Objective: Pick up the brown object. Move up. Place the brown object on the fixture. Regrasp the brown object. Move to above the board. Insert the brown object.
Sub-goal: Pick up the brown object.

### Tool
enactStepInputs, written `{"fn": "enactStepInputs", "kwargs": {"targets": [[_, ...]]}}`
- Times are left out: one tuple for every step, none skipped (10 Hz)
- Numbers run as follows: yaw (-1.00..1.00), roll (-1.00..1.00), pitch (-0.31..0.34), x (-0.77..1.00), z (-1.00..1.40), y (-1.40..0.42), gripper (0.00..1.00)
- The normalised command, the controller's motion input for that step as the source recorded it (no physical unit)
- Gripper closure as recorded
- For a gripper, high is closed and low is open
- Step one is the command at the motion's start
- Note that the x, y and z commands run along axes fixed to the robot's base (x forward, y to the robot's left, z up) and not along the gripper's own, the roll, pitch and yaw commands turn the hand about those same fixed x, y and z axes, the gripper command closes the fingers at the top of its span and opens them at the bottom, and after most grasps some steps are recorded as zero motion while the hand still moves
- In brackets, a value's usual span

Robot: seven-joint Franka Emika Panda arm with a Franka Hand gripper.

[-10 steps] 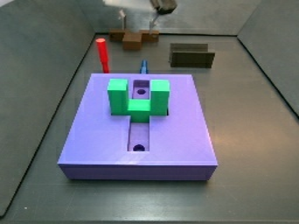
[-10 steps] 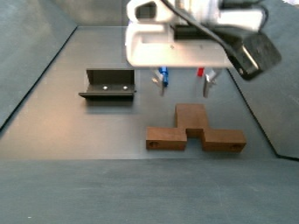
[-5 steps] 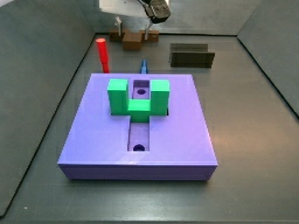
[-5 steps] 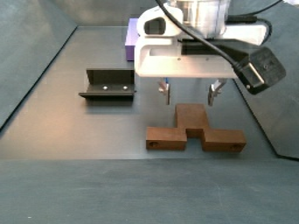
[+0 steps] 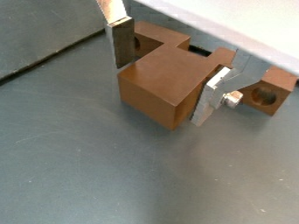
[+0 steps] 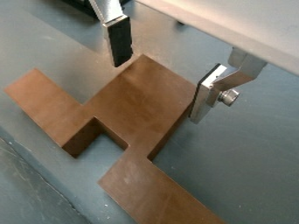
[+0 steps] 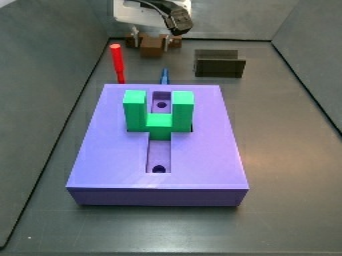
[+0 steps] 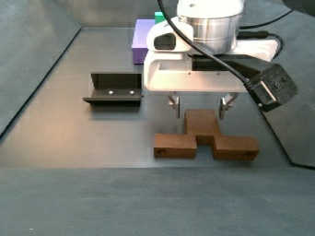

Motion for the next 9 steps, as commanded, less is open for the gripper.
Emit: {"fn": "enactStepInputs", "kwargs": {"targets": [[0.03,-0.14,-0.024,0.00,-0.32,0.00,0.00],[0.05,-0.13,-0.017,0.00,-0.26,0.00,0.00],[0.05,-0.09,-0.004,0.00,-0.20,0.01,0.00],[0.00,0.00,0.000,0.00,0.00,0.00,0.00],[0.00,0.00,0.000,0.00,0.00,0.00,1.00],[0.00,0.00,0.000,0.00,0.00,0.00,1.00],[0.00,0.00,0.000,0.00,0.00,0.00,1.00],[0.00,0.00,0.000,0.00,0.00,0.00,1.00],[0.00,0.00,0.000,0.00,0.00,0.00,1.00]]}}
